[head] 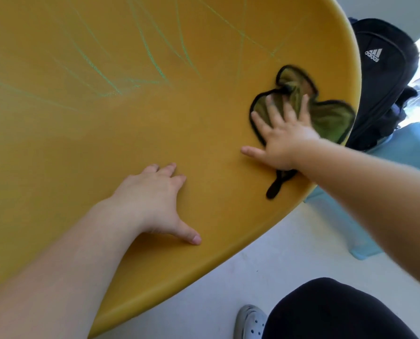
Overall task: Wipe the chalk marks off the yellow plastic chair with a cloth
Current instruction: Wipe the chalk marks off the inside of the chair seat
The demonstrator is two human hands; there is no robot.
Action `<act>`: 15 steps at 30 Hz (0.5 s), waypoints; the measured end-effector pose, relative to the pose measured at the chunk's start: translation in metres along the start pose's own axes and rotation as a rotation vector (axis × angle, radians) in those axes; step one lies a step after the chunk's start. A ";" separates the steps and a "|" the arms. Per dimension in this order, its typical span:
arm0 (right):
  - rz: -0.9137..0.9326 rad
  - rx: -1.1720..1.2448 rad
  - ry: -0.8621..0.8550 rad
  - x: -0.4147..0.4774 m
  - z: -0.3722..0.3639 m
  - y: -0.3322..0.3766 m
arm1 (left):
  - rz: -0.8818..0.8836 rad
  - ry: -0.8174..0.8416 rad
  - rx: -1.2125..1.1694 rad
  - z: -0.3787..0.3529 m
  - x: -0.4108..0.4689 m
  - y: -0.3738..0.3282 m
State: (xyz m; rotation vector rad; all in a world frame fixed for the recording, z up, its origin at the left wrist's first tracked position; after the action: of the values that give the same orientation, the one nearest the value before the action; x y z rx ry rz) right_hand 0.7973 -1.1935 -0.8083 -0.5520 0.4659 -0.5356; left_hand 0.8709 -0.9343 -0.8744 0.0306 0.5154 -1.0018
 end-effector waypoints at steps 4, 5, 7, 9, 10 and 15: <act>0.264 0.262 0.078 -0.026 -0.015 0.082 | 0.008 -0.023 0.011 0.000 0.000 -0.001; 0.334 0.293 0.099 -0.036 -0.016 0.092 | 0.009 -0.028 0.007 0.000 -0.001 0.000; 0.440 0.280 0.136 -0.054 -0.018 0.090 | 0.012 -0.031 0.000 -0.001 -0.001 0.000; 0.452 0.198 0.113 -0.055 -0.019 0.065 | 0.013 -0.027 -0.004 -0.001 -0.001 0.000; 0.416 0.142 0.075 -0.047 -0.017 0.046 | 0.011 -0.022 -0.006 -0.001 -0.001 0.001; 0.017 -0.099 -0.131 0.012 0.007 -0.037 | 0.006 -0.012 -0.007 -0.002 0.000 0.001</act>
State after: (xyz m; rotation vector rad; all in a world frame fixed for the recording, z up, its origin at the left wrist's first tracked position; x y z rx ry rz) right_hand 0.7976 -1.2252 -0.7839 -0.6730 0.3737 -0.4588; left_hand 0.8707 -0.9332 -0.8762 0.0202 0.5076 -0.9939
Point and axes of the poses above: each hand's wrist, its own x-axis towards the middle knuckle, its own z-axis out of the back of the hand, y = z × x, the point moved 2 cm from there along x, towards the middle knuckle, and after that the axes turned 3 degrees about x, right-handed, at the moved point
